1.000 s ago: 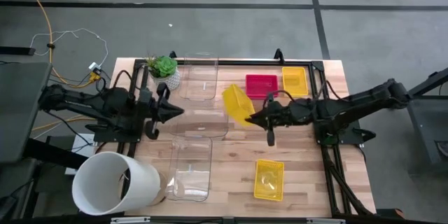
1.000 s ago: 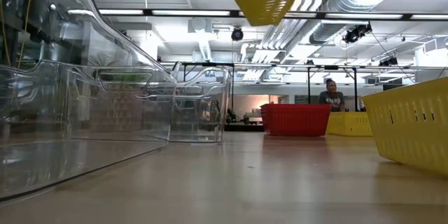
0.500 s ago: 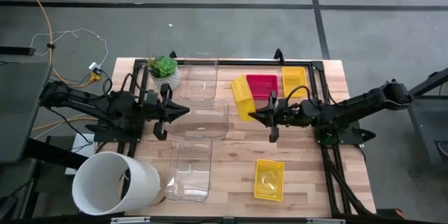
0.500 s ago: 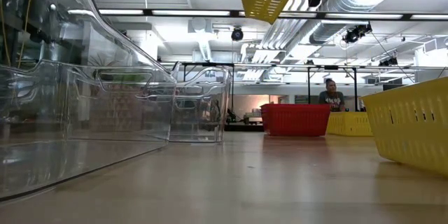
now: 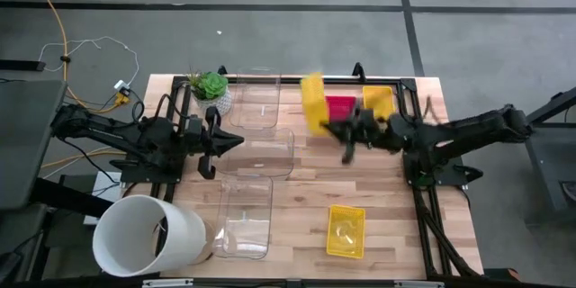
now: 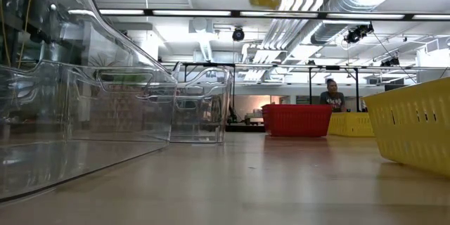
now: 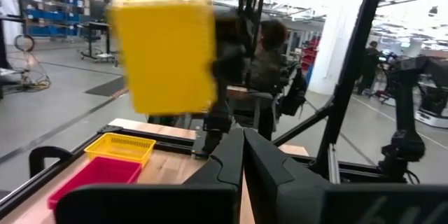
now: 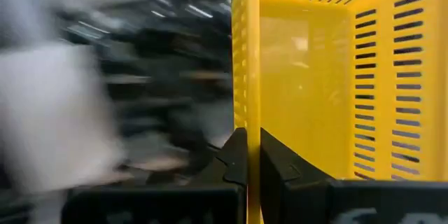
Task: Stack baskets by color
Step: Stack the middle yellow bin on top of the top yellow bin
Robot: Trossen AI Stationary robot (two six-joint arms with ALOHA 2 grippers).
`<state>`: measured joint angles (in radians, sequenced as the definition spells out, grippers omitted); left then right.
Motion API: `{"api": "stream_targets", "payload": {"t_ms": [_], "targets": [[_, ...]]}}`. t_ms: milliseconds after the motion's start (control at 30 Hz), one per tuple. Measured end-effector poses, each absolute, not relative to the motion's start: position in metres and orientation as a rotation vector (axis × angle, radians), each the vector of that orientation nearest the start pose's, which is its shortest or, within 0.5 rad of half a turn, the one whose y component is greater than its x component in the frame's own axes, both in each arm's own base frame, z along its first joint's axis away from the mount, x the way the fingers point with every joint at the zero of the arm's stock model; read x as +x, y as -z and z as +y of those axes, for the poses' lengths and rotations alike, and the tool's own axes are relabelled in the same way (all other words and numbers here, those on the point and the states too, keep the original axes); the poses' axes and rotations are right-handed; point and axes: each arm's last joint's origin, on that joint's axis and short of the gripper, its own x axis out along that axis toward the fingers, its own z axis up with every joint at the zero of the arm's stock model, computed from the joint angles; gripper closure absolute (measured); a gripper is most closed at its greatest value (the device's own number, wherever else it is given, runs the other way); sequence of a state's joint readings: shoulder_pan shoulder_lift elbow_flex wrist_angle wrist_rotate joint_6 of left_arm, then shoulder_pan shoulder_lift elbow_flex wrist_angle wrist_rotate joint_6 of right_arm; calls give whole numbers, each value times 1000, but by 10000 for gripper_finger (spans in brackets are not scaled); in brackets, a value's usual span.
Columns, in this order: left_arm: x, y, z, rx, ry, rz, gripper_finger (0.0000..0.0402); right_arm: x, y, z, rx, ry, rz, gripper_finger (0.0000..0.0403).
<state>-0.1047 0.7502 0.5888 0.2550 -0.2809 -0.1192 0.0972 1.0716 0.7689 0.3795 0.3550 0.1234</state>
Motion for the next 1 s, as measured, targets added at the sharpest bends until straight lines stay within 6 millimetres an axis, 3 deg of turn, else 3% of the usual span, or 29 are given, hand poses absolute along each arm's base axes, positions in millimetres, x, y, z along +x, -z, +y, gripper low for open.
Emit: {"api": "stream_targets", "payload": {"t_ms": [167,300,467,600,1000], "targets": [[173,-312,-9,-146,-193,-104,401,224,-356,-38,235,722,290,403],[173,-312,-9,-145,-192,-100,401,196,-358,-73,365,999,552,403],[173,-312,-9,-144,-193,-98,401,171,-331,-103,617,1226,677,403],[173,-312,-9,-144,-193,-97,401,167,-307,-122,702,1260,768,403],[174,-310,-6,-166,-213,-82,401,199,-247,-153,725,1355,1073,403]]}}
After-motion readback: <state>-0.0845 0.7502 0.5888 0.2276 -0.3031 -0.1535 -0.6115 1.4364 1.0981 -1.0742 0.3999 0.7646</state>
